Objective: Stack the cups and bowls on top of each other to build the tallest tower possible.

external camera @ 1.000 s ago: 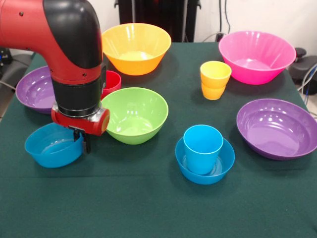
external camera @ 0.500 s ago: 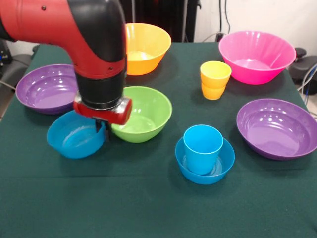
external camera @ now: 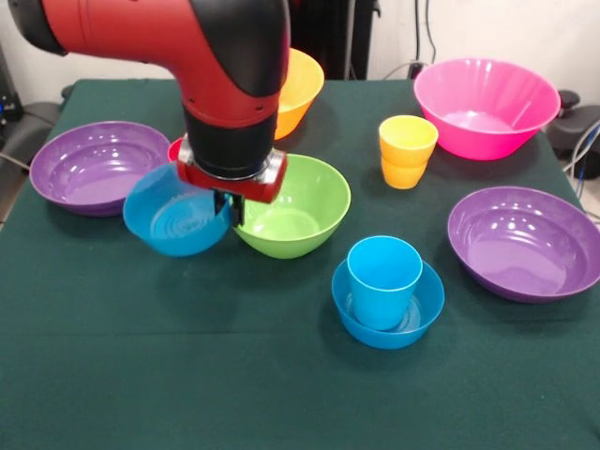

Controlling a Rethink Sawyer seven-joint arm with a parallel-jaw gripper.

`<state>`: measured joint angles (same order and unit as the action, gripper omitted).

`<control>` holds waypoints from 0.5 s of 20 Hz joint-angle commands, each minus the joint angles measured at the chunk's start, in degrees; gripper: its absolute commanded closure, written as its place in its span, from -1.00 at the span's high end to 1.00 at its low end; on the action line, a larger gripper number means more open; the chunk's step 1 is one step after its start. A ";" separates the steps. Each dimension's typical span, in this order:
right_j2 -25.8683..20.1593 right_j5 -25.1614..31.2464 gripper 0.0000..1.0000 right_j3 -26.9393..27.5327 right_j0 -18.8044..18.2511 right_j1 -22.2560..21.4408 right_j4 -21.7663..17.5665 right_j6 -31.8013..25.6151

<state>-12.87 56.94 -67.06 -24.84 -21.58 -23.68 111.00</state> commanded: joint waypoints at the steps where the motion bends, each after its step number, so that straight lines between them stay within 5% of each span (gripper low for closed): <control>1: 0.67 8.39 -1.00 3.26 1.95 -0.24 -1.56 -3.64; 10: 1.73 12.77 -1.00 3.33 3.14 -3.65 -3.16 -7.32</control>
<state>-11.04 63.99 -64.75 -23.45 -22.58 -23.83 111.00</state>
